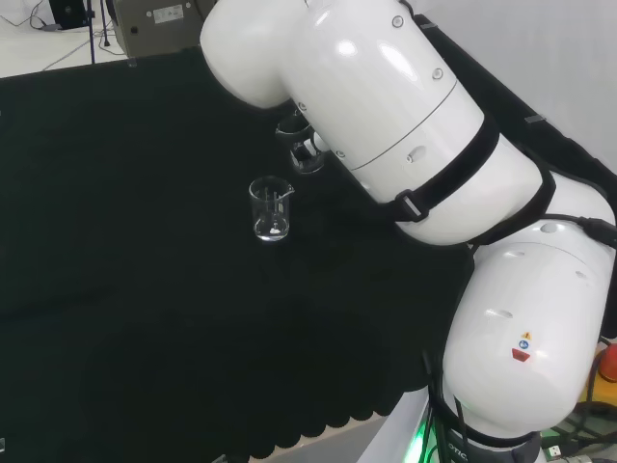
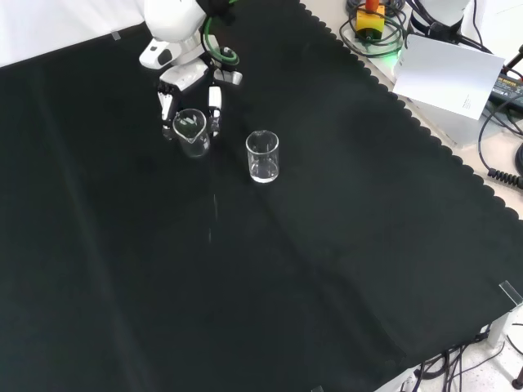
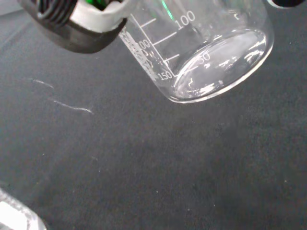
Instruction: Place the beaker back on the table.
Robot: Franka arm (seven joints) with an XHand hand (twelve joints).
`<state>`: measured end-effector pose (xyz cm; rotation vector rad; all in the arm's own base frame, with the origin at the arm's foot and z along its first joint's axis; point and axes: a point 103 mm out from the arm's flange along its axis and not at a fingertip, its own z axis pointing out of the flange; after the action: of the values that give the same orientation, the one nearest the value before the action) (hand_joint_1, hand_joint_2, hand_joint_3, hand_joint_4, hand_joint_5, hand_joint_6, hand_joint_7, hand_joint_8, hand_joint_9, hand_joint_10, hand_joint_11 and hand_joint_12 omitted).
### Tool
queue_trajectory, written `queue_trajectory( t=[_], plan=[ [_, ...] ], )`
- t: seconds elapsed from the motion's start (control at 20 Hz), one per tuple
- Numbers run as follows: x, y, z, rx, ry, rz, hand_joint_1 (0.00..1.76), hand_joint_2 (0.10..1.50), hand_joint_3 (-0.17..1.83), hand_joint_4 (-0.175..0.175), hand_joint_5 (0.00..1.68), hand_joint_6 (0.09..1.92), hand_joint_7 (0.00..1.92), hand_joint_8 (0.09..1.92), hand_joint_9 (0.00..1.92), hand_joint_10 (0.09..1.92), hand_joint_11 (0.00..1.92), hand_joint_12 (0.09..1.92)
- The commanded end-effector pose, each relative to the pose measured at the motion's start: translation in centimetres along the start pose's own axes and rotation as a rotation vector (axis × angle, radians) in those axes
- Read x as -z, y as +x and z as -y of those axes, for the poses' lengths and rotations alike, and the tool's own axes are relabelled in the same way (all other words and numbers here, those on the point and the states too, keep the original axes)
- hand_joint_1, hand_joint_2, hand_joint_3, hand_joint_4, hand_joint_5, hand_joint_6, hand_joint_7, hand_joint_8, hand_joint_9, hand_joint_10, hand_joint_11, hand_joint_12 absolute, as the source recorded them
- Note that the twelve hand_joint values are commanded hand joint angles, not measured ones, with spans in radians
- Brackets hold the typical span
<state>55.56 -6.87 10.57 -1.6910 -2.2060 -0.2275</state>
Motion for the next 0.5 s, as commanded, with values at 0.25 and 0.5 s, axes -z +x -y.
queue_trajectory(
  t=[0.25, 0.5],
  plan=[
    [-1.9, -0.6, -1.2, -0.008, -0.026, -0.048, 1.32, 1.05, -0.17, -0.158, 1.17, 0.66, 1.59, 0.09, 1.58, 0.45, 1.34, 0.64],
    [-2.4, -0.6, -1.7, -0.015, -0.027, -0.066, 1.31, 1.05, -0.17, -0.145, 1.17, 0.67, 1.59, 0.09, 1.57, 0.44, 1.33, 0.64]
  ],
)
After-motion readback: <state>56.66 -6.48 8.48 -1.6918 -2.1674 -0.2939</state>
